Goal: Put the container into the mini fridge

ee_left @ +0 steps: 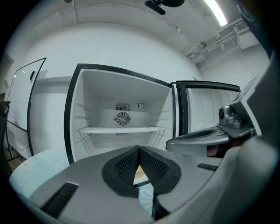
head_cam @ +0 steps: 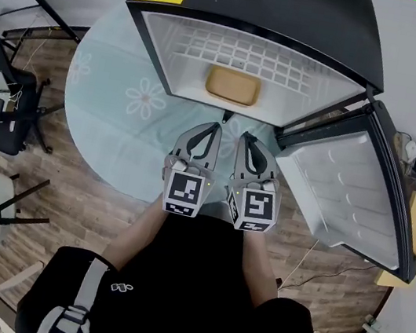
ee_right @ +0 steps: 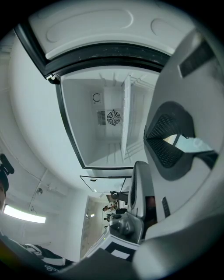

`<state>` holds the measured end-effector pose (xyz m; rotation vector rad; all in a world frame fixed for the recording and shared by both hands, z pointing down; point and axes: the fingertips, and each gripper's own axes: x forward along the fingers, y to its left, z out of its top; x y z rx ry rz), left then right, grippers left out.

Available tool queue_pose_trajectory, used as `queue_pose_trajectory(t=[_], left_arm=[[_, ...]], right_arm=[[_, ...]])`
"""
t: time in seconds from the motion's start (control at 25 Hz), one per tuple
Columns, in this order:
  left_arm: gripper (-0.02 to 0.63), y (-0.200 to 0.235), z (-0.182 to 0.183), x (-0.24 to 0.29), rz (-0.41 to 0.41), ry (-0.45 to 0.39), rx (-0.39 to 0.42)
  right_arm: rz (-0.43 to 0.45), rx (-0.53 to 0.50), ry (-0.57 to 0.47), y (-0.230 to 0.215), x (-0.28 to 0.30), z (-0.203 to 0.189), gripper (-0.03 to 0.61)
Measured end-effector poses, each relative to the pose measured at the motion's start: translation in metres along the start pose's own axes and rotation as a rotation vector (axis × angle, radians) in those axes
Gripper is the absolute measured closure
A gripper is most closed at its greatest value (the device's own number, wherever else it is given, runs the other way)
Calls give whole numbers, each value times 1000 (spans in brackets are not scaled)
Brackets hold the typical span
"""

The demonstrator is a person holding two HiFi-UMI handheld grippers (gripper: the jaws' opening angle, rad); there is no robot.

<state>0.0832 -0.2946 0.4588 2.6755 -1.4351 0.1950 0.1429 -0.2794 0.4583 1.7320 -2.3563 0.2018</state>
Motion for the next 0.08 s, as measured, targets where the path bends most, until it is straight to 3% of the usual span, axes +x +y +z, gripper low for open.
queue_pose_trajectory(t=[0.08], left_arm=[[601, -1, -1, 1, -3, 3, -3]], right_arm=[[-1, 1, 1, -1, 0, -1, 574]])
